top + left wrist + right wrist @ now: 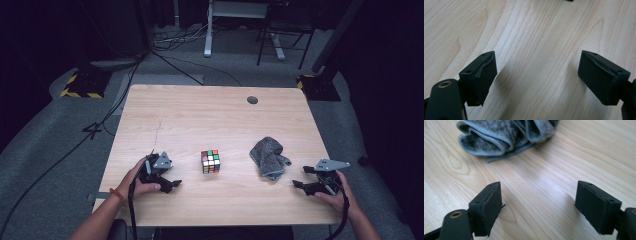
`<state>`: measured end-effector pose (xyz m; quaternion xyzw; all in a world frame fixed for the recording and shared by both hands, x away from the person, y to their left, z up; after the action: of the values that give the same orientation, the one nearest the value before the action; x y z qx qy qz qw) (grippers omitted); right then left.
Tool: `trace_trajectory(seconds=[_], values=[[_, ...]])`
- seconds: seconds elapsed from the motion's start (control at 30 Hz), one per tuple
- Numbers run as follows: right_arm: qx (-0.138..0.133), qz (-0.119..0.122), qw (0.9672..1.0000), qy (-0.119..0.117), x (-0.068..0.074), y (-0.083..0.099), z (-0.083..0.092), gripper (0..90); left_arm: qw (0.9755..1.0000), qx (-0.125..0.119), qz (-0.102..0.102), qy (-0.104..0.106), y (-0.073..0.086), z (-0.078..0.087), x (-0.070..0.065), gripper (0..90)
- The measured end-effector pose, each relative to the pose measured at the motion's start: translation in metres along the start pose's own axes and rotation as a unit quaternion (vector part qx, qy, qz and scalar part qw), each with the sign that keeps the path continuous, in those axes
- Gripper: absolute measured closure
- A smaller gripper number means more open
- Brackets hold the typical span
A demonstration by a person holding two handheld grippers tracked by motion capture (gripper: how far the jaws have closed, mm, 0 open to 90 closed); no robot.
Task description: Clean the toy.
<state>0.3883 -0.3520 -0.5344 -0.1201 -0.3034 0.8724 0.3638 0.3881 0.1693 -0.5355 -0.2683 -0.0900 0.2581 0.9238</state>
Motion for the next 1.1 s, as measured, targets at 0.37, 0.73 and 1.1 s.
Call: trace_trajectory(seconds=[0.37,0.73,1.1], values=[[-0.014,-0.035,0.9986,0.037,-0.006,0.014,0.008,19.8,0.9981,-0.024,0.056,-0.014,0.021,0.008,-0.001,16.1],[-0.014,-0.035,0.9986,0.038,-0.006,0.014,0.008,19.4,0.9975,-0.023,0.065,-0.017,0.022,0.009,-0.001,15.7],[-0.014,-0.035,0.9986,0.038,-0.006,0.014,0.008,19.4,0.9975,-0.023,0.064,-0.018,0.022,0.009,-0.001,15.5]])
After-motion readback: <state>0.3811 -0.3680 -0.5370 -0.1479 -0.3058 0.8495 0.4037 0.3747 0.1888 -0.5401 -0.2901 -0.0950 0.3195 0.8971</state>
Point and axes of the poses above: each handheld gripper's, and its own axes: z roughly backward along the jaws, y roughly out of its underside, x roughly to its left, the point moved 5 cm from there along -z, roughly forward along the jaws, and after that the axes turned 8 degrees about x, right-handed, at the moved point
